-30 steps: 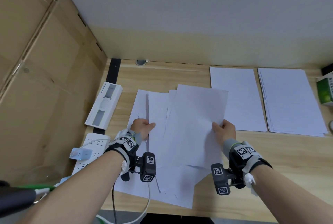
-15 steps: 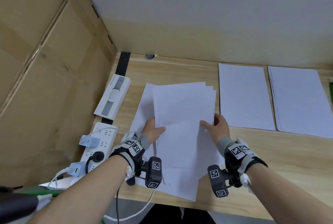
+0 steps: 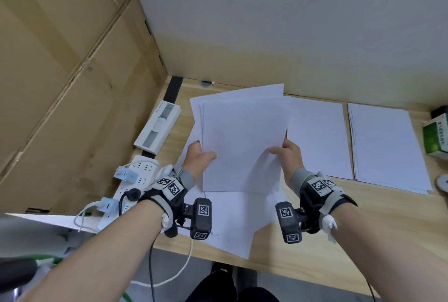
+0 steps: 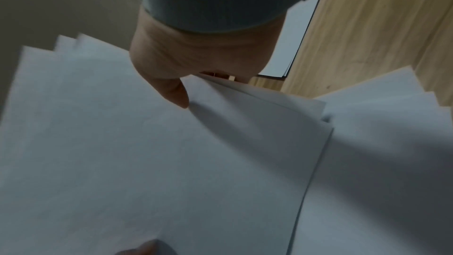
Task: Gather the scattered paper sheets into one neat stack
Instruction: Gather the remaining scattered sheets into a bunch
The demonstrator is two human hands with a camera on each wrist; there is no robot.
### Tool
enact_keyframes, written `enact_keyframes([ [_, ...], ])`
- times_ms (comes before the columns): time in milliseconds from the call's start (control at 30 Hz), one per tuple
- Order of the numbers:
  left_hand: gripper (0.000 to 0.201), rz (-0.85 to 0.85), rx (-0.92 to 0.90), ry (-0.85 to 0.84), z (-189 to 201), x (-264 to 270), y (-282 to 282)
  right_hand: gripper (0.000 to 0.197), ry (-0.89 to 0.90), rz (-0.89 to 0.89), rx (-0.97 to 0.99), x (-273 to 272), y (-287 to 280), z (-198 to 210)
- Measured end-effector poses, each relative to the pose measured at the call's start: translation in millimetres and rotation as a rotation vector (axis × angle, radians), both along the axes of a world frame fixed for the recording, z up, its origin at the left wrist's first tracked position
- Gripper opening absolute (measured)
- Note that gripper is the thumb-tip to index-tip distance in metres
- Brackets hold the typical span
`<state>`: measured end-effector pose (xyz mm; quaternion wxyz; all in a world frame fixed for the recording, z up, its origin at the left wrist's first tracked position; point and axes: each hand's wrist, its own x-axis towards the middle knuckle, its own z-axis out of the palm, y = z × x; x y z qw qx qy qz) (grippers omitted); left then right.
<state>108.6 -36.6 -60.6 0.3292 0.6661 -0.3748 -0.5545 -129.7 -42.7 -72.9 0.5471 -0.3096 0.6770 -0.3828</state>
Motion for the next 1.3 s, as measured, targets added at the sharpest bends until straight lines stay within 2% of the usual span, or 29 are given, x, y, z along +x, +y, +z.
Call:
enact_keyframes([
  [67,0.027,0.011,-0.030,0.018,10,-1,3,0.042,-0.033,0.001,-0.030,1,2,8],
  [133,0.023,0.014,-0.026,0.052,13,1,7,0.038,-0.037,0.001,-0.034,2,3,6],
  [300,0.031,-0.025,0.003,0.019,1,-3,31,0.039,-0.011,0.091,-0.026,2,15,1],
  [467,0.018,-0.035,-0.020,0.036,2,-6,47,0.012,0.065,0.125,-0.056,-4,22,3],
  [533,0.014,-0.061,0.025,-0.018,-1,-6,54,0.014,0.103,0.135,-0.046,-6,27,-1],
  [700,0.021,-0.087,0.253,-0.133,-25,-2,75,0.022,0.265,0.210,0.111,-15,37,-29],
  [833,0.012,-0.069,0.348,-0.160,-40,-1,86,0.021,0.354,0.256,0.175,-18,45,-50],
  [900,0.008,-0.011,0.351,-0.171,-44,0,86,0.022,0.376,0.261,0.198,-17,44,-57],
  [1033,0.036,0.051,0.303,-0.252,-53,4,81,0.025,0.406,0.276,0.213,-8,36,-71],
  [1133,0.045,0.039,0.292,-0.265,-56,3,77,0.027,0.445,0.243,0.210,1,32,-72],
  [1233,0.027,0.040,0.300,-0.278,-58,-1,72,0.035,0.501,0.230,0.193,6,32,-74],
  [1300,0.023,0.049,0.327,-0.284,-60,-2,69,0.043,0.545,0.251,0.229,7,31,-80],
])
